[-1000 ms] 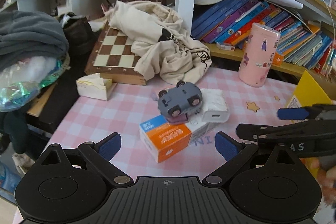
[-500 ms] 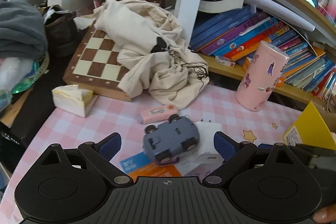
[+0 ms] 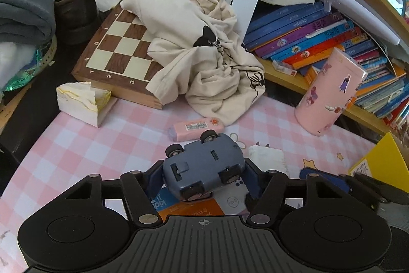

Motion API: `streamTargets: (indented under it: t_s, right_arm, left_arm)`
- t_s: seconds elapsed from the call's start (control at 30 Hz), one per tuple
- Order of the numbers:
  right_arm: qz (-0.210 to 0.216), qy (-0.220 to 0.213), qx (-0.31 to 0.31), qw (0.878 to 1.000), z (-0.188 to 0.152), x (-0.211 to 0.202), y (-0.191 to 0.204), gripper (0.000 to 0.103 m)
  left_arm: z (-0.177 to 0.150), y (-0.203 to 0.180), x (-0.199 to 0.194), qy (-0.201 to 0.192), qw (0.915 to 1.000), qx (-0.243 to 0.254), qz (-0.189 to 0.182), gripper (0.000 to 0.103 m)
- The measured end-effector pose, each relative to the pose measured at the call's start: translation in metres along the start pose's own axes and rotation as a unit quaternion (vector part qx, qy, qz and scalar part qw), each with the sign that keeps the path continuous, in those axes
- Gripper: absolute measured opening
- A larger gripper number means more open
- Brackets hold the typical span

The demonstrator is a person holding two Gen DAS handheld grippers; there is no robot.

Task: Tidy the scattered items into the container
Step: 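Close the left gripper on the grey toy car while the right gripper grasps the white charger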

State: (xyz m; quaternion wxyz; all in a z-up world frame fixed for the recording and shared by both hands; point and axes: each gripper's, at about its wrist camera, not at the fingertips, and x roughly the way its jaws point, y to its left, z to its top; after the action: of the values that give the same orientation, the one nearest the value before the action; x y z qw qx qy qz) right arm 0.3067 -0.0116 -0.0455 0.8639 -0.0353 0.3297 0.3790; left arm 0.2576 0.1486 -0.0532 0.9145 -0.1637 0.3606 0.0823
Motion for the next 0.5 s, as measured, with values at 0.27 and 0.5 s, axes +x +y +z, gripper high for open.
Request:
streamTargets:
  t_s: [0.27, 0.5]
  right_arm:
    - [-0.016, -0.002, -0.041, 0.999, 0.002, 0.013, 0.009, 0.081]
    - [-0.026, 0.002, -0.067, 0.997, 0.004, 0.025, 0.014, 0.069]
  left_arm:
    - [0.002, 0.020, -0.018, -0.015, 0.9993, -0.028, 0.017, 0.063]
    - [0.001, 0.022, -0.028, -0.021, 0.9990, -0.036, 0.014, 0.063]
